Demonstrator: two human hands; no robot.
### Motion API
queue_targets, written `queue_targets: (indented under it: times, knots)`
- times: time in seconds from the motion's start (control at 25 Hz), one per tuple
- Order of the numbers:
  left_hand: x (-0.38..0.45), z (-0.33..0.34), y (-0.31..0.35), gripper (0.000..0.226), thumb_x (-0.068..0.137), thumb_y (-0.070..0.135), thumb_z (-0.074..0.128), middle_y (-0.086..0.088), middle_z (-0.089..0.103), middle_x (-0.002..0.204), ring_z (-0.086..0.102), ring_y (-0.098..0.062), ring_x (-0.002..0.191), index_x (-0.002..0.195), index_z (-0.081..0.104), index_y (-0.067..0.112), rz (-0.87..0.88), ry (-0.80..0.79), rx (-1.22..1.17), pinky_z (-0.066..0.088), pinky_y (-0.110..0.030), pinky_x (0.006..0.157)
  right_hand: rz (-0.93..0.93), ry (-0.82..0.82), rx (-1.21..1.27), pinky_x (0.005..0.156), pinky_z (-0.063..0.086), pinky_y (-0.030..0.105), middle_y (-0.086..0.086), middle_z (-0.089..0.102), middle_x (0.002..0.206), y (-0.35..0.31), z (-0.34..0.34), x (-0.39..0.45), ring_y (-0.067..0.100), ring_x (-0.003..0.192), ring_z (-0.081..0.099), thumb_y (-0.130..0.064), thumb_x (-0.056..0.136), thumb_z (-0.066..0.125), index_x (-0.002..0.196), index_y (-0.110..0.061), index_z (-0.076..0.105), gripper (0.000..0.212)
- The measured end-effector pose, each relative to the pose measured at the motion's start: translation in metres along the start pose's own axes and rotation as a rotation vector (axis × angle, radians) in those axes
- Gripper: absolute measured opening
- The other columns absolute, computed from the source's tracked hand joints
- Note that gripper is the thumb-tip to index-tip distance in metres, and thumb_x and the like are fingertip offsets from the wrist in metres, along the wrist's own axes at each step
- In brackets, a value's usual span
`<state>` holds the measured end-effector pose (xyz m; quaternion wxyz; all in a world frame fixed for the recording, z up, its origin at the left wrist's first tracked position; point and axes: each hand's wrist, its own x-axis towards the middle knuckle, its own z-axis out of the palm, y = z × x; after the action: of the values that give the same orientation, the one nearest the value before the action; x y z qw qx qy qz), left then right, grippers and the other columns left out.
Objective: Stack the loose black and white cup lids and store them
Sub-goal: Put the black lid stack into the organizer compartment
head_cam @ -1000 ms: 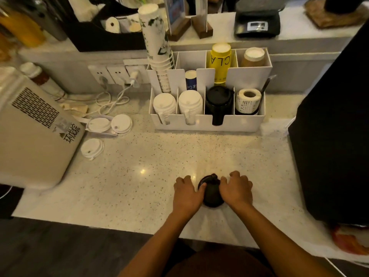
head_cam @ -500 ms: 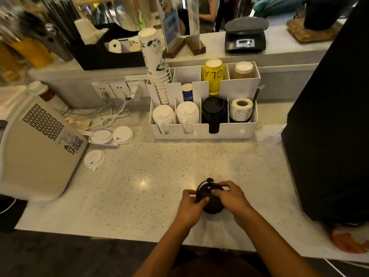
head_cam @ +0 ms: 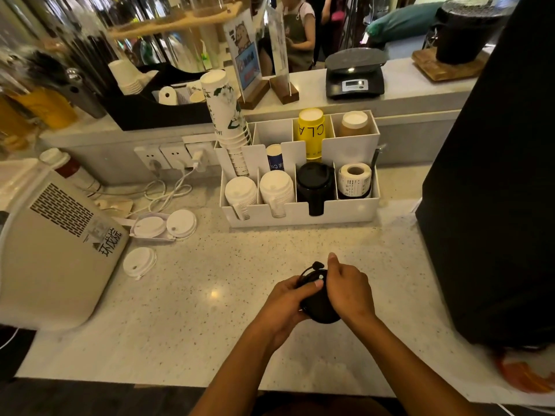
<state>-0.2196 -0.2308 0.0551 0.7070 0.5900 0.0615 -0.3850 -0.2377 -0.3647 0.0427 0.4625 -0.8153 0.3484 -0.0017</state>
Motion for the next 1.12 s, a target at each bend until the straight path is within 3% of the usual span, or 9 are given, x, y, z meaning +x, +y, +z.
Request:
queue_targets:
  times: [0.28, 0.52, 0.76, 0.88, 1.0, 1.08, 1.12]
  knots:
    - [0.005, 0.008, 0.012, 0.039, 0.086, 0.017, 0.076, -0.016, 0.072, 0.124, 0.068, -0.031, 0.117, 0.123, 0.07, 0.009, -0.009, -0.038, -0.112, 0.057, -0.043, 0.094, -0.05, 0.1, -0.028, 0.069, 0.049, 0.029, 0.0, 0.066, 0.079, -0.013, -0.008, 0.005, 0.015, 0.071, 0.061, -0.055, 0.102, 0.023, 0.083, -0.021, 0.069, 0.06]
    - [0.002, 0.007, 0.013, 0.045, 0.083, 0.02, 0.078, -0.016, 0.07, 0.128, 0.066, -0.031, 0.12, 0.126, 0.07, 0.013, 0.069, -0.072, -0.108, 0.057, -0.04, 0.091, -0.143, 0.168, -0.007, 0.076, 0.058, 0.034, 0.01, 0.074, 0.091, -0.022, -0.015, 0.002, 0.022, 0.082, 0.069, -0.047, 0.105, 0.026, 0.089, -0.01, 0.071, 0.06]
    - [-0.015, 0.012, 0.011, 0.045, 0.079, 0.018, 0.08, -0.009, 0.075, 0.12, 0.071, -0.026, 0.113, 0.123, 0.071, 0.017, 0.156, 0.012, -0.021, 0.059, -0.034, 0.09, 0.008, 0.107, 0.137, 0.093, 0.054, 0.046, 0.014, 0.07, 0.103, -0.031, -0.019, 0.01, 0.027, 0.096, 0.065, -0.048, 0.105, 0.024, 0.094, -0.008, 0.067, 0.059]
    - [-0.026, 0.022, 0.001, 0.046, 0.082, 0.023, 0.08, 0.003, 0.077, 0.114, 0.073, -0.018, 0.107, 0.126, 0.065, 0.026, 0.153, 0.09, 0.145, 0.061, -0.031, 0.085, 0.073, 0.077, 0.221, 0.091, 0.056, 0.047, 0.014, 0.07, 0.098, -0.038, -0.025, 0.012, 0.027, 0.092, 0.066, -0.052, 0.104, 0.022, 0.088, -0.011, 0.066, 0.063]
    - [-0.032, 0.023, 0.008, 0.05, 0.08, 0.029, 0.079, 0.001, 0.077, 0.114, 0.073, -0.018, 0.108, 0.128, 0.064, 0.024, 0.198, 0.119, 0.162, 0.06, -0.03, 0.085, 0.076, -0.063, 0.292, 0.07, 0.058, 0.031, 0.002, 0.069, 0.083, -0.047, -0.037, 0.002, 0.015, 0.077, 0.066, -0.069, 0.093, 0.028, 0.076, -0.023, 0.062, 0.06]
    - [-0.036, 0.015, 0.019, 0.056, 0.079, 0.031, 0.078, -0.005, 0.076, 0.119, 0.07, -0.022, 0.114, 0.131, 0.063, 0.019, 0.216, 0.091, 0.102, 0.057, -0.035, 0.094, 0.081, -0.309, 0.469, 0.063, 0.057, 0.024, -0.002, 0.075, 0.087, -0.048, -0.051, -0.007, 0.017, 0.079, 0.072, -0.077, 0.078, 0.049, 0.088, -0.024, 0.071, 0.057]
    - [-0.038, 0.009, 0.025, 0.059, 0.079, 0.03, 0.079, -0.01, 0.074, 0.122, 0.069, -0.027, 0.117, 0.133, 0.061, 0.015, 0.215, 0.072, 0.034, 0.056, -0.039, 0.097, 0.079, -0.437, 0.573, 0.064, 0.059, 0.027, -0.001, 0.077, 0.093, -0.046, -0.06, -0.012, 0.018, 0.085, 0.074, -0.073, 0.072, 0.063, 0.097, -0.025, 0.073, 0.055]
